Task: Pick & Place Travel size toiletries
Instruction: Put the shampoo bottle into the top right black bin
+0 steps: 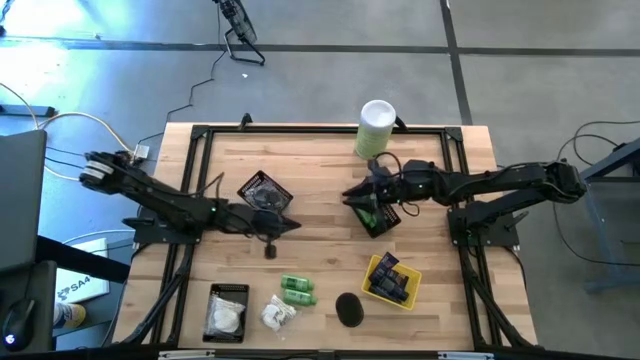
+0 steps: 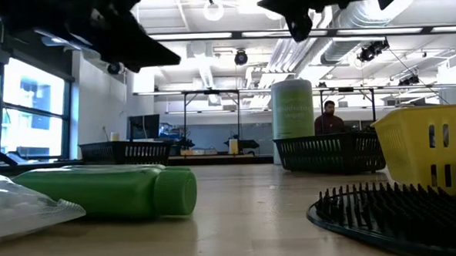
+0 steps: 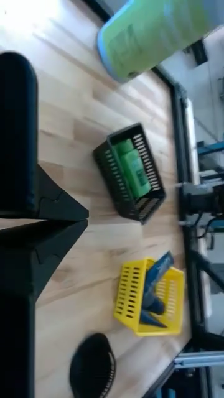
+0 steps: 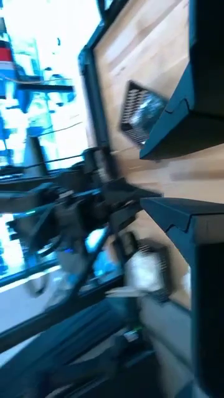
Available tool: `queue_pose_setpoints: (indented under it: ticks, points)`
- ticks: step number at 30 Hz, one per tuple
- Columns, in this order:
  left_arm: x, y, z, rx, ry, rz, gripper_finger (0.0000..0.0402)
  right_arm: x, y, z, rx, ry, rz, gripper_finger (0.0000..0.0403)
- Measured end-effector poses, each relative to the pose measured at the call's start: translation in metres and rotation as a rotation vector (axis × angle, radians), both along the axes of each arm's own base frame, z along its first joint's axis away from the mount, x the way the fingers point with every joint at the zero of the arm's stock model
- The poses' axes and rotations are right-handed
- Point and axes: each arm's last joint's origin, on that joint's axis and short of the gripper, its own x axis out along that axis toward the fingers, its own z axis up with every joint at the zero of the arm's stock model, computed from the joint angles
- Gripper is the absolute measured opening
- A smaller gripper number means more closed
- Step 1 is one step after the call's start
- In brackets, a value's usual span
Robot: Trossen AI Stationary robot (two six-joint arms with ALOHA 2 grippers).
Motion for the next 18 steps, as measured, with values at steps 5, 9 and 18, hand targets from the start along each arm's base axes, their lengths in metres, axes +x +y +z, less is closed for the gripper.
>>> queue_pose_setpoints:
  ticks: [5, 9, 18]
  points:
    - [-0.020, 0.003, -0.008, -0.047, -0.027, -0.014, 0.0000, 0.001, 0.006, 0.006, 0.057, -0.060, -0.005, 0.0100]
    - [-0.034, 0.001, -0.014, -0.084, -0.042, -0.039, 0.0000, 0.001, 0.017, 0.008, 0.040, -0.075, -0.077, 0.0100]
    - [-0.057, 0.004, -0.006, -0.105, -0.079, -0.059, 0.0000, 0.014, 0.045, 0.003, 0.014, -0.170, -0.079, 0.0100]
